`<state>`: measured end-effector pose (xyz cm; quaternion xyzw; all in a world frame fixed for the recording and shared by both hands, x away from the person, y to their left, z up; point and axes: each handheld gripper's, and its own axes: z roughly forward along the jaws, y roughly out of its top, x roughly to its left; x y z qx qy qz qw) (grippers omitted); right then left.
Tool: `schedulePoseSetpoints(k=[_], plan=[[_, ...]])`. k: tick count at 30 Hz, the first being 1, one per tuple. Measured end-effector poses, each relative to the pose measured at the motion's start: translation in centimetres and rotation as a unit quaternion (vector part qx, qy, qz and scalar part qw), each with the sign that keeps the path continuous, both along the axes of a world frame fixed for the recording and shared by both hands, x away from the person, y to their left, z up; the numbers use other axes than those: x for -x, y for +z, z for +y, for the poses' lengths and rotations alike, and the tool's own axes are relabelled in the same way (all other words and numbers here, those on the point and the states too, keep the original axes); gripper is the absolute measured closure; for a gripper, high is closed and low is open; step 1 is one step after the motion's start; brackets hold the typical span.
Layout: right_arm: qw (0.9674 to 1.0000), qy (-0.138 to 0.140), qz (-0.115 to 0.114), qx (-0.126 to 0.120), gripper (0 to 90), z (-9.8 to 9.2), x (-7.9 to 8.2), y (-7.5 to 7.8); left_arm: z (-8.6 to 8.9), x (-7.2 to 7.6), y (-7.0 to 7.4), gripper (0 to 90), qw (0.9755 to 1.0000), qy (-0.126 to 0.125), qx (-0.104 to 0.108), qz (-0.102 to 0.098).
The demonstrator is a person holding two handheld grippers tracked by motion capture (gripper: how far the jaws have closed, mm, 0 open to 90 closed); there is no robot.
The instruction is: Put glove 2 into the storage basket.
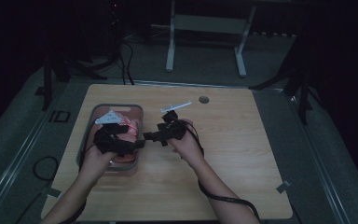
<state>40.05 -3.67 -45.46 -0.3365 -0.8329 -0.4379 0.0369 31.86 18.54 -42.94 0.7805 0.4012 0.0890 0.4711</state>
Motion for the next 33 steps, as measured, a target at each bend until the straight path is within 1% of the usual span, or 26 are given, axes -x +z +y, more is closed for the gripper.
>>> schedulePoseSetpoints(k=[1,4,5,7,8,10,13,15,17,19,20,21,23,27,32,33], plan=[[1.0,-0.001,0.0,0.0,18.3,-0.5,0.1,-0.1,-1.2,0.4,0.0,5.3,0.9998,-0.02,-0.008,0.0],[1.0,-0.004,-0.003,0.001,18.2,-1.5,0.3,-0.5,-2.6,0.8,-0.2,5.3,0.9992,-0.035,-0.019,-0.001],[1.0,-0.005,-0.003,0.002,17.9,-1.9,0.5,-0.6,-3.1,1.0,-0.3,5.3,0.9991,-0.039,-0.018,0.002],[1.0,-0.006,-0.002,0.001,17.9,-2.2,0.6,-0.8,-3.1,1.0,-0.3,5.3,0.9991,-0.039,-0.018,0.002],[1.0,-0.005,-0.003,0.005,17.1,-3.1,0.9,-1.2,-4.4,1.4,-0.8,5.3,0.9982,-0.059,-0.004,0.007],[0.9999,-0.008,-0.007,0.008,17.1,-4.0,1.2,-1.7,-5.2,1.6,-1.3,5.3,0.9976,-0.069,0.0,0.009],[0.9998,-0.006,-0.004,0.018,16.9,-5.0,1.6,-2.5,-6.4,1.7,-2.0,5.3,0.9967,-0.08,-0.006,0.01],[0.9998,-0.009,-0.005,0.014,17.0,-5.8,1.8,-3.0,-7.1,1.7,-2.4,5.3,0.9959,-0.089,-0.005,0.013],[0.9997,-0.012,-0.013,0.014,17.0,-6.6,2.1,-3.5,-7.8,1.9,-2.9,5.3,0.9952,-0.096,-0.009,0.016],[0.9994,-0.015,-0.025,0.021,17.2,-7.2,2.3,-4.1,-8.5,2.0,-3.3,5.3,0.9941,-0.106,-0.018,0.018],[0.9994,-0.014,-0.025,0.021,17.2,-7.5,2.4,-4.4,-8.8,2.1,-3.6,5.3,0.9936,-0.109,-0.023,0.018],[0.9994,-0.014,-0.025,0.02,17.2,-7.8,2.5,-4.6,-9.1,2.1,-3.8,5.3,0.9933,-0.112,-0.022,0.018],[0.9993,-0.013,-0.029,0.021,17.2,-8.3,2.7,-5.0,-9.6,2.2,-4.3,5.3,0.9923,-0.119,-0.026,0.024],[0.9992,-0.01,-0.03,0.023,17.2,-9.2,3.0,-5.7,-10.6,2.5,-5.3,5.3,0.9902,-0.132,-0.035,0.03],[0.999,-0.008,-0.035,0.025,17.1,-10.0,3.4,-6.8,-11.3,2.6,-6.4,5.4,0.9887,-0.141,-0.037,0.033],[0.999,-0.009,-0.036,0.024,17.1,-10.2,3.5,-7.1,-11.5,2.6,-6.6,5.3,0.988,-0.146,-0.037,0.034]])
